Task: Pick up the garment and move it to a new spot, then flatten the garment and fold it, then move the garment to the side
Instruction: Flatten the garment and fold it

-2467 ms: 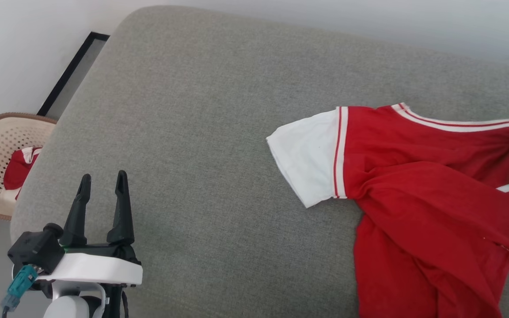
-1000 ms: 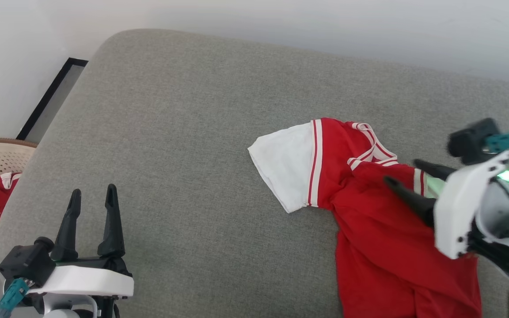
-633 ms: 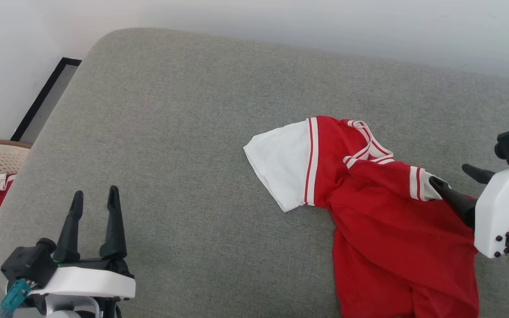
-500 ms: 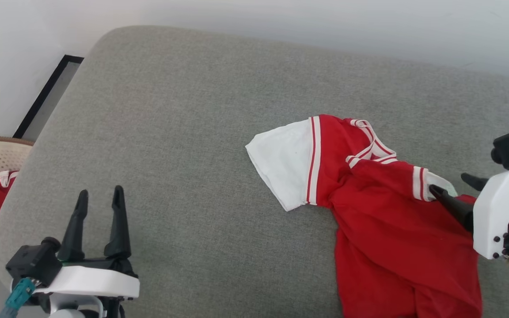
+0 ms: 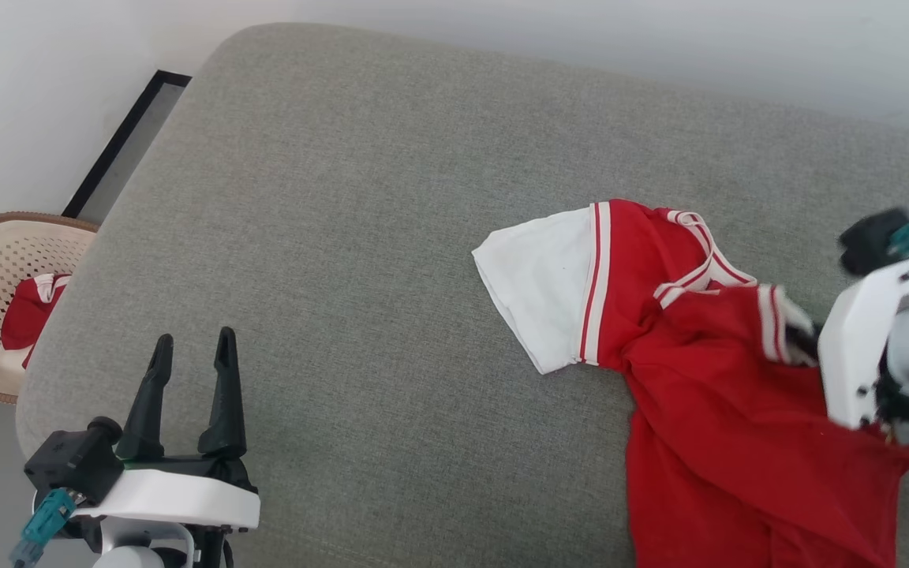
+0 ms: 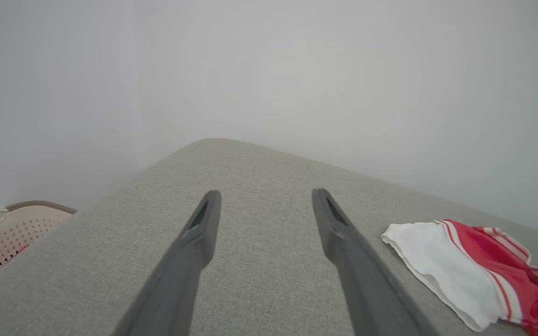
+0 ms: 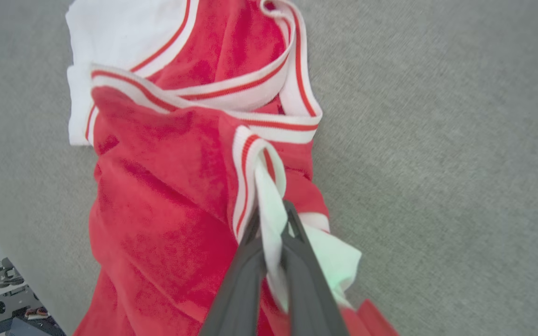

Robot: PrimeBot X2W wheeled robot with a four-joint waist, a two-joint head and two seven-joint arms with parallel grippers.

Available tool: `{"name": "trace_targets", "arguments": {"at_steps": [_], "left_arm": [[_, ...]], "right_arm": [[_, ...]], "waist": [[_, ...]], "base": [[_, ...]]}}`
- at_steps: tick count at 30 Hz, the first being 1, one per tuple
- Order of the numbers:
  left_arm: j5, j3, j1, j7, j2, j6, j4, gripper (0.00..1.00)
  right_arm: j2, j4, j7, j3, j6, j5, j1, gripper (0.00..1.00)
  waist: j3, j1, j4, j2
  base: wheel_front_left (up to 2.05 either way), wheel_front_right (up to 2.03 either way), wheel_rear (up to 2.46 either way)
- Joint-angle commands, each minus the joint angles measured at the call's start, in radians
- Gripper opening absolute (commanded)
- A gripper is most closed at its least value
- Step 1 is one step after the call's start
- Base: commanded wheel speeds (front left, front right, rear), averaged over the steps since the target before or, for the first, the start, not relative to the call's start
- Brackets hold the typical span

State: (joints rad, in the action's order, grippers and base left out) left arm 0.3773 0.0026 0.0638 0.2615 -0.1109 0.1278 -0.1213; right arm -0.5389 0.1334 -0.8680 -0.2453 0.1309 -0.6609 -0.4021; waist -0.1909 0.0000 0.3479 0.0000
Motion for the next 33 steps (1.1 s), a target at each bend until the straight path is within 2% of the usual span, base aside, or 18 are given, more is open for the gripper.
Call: {"name": "trace_targets", "arguments": {"at_steps": [1,5,12,22,24,25,26,27,33], "left_arm": [[0.005,0.001,0.007,0.005,-0.001,0.003,0.000,1.00],[0.003,0.012,-0.005,0.005,-0.004,0.003,0.005,1.00],[0.000,0.005,0.014,0.005,-0.003,0.003,0.007,1.00],[0.012,-0.033,0.054,0.005,-0.008,0.003,-0.006,1.00],[0.015,-0.047,0.066,0.005,-0.012,0.003,-0.009,1.00],[0.015,-0.047,0.066,0.005,-0.012,0.003,-0.009,1.00],[0.015,-0.057,0.070,0.005,-0.017,0.003,-0.013,1.00],[0.019,-0.065,0.075,0.005,-0.021,0.003,-0.016,1.00],[0.042,-0.108,0.113,0.005,-0.063,0.003,-0.032,1.00]], "right_arm": [[-0.006,0.014,0.017,0.010,0.000,-0.012,-0.026,0.00],[-0.032,0.027,0.041,0.048,0.000,-0.032,-0.063,0.00],[-0.072,0.124,0.072,0.157,0.000,0.037,-0.116,0.00],[-0.022,0.491,0.188,0.311,0.000,0.231,-0.215,0.00],[-0.002,0.551,0.217,0.337,0.000,0.259,-0.236,0.29],[-0.002,0.551,0.217,0.337,0.000,0.259,-0.236,0.29],[0.004,0.577,0.229,0.345,0.000,0.271,-0.246,0.48],[0.012,0.597,0.239,0.349,0.000,0.282,-0.256,1.00],[0.030,0.619,0.287,0.310,0.000,0.300,-0.306,1.00]], "waist": [[0.003,0.0000,0.003,0.0000],[0.007,0.0000,-0.003,0.0000],[-0.009,0.0000,-0.016,0.0000],[-0.053,0.0000,0.002,0.0000],[-0.059,0.0000,0.003,0.0000],[-0.059,0.0000,0.003,0.0000],[-0.062,0.0000,0.002,0.0000],[-0.064,0.0000,0.000,0.0000],[-0.059,0.0000,-0.044,0.0000]], "base": [[0.00,0.00,0.00],[0.00,0.00,0.00],[0.00,0.00,0.00],[0.00,0.00,0.00],[0.00,0.00,0.00],[0.00,0.00,0.00],[0.00,0.00,0.00],[0.00,0.00,0.00],[0.00,0.00,0.00]]}}
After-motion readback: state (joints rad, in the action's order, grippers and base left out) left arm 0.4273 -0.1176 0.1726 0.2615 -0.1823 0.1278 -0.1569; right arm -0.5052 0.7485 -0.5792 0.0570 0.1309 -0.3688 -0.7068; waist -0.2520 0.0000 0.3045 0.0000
